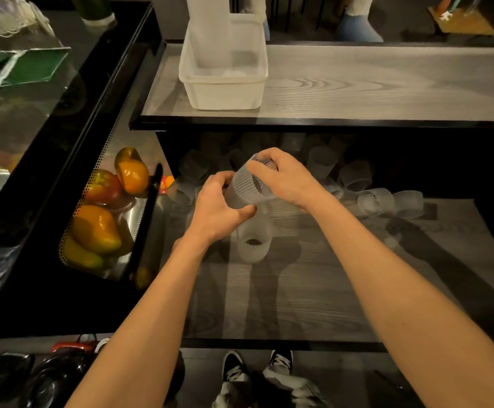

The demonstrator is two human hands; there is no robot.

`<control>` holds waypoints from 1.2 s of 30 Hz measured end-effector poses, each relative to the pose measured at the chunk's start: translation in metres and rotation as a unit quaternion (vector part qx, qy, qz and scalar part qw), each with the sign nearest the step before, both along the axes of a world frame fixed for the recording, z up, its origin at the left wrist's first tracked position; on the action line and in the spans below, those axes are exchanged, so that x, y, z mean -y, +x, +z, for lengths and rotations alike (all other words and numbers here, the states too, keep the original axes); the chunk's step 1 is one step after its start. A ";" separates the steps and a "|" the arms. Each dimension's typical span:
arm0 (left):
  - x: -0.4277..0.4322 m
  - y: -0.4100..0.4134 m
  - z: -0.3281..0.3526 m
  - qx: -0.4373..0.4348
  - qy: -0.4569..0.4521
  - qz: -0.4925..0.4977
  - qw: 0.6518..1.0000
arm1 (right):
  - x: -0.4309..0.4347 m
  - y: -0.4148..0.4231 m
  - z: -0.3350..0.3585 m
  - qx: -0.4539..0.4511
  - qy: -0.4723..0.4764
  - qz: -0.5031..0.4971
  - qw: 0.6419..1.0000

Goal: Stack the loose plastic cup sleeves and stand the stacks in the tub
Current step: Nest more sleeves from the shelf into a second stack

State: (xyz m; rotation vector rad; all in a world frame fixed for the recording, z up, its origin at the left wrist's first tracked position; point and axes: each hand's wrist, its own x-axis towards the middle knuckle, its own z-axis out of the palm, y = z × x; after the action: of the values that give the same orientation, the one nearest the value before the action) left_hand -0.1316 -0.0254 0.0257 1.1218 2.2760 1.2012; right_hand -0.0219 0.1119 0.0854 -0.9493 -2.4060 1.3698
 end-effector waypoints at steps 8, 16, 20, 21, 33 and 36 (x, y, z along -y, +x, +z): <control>0.004 0.004 -0.004 0.009 -0.005 -0.016 1.000 | -0.001 0.005 -0.002 0.071 0.040 0.021 0.996; 0.011 0.005 0.012 0.109 0.036 -0.069 0.991 | 0.000 0.017 0.001 0.085 -0.103 0.044 0.990; 0.023 -0.004 0.012 0.194 0.022 -0.116 0.974 | -0.005 0.028 -0.007 0.094 -0.073 0.077 0.990; 0.026 -0.005 0.012 0.205 0.011 -0.123 0.971 | -0.005 0.029 -0.010 0.098 -0.076 0.082 0.989; 0.030 0.001 -0.011 0.249 -0.125 -0.132 0.951 | -0.005 0.035 -0.034 0.157 -0.105 0.107 0.976; 0.030 -0.003 -0.014 0.281 -0.126 -0.119 0.944 | -0.008 0.035 -0.041 0.147 -0.103 0.074 0.981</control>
State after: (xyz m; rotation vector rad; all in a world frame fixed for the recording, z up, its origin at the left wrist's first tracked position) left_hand -0.1347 -0.0557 0.0112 0.7989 1.7421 0.9475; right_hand 0.0128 0.1203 0.0439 -1.1123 -2.6344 1.6632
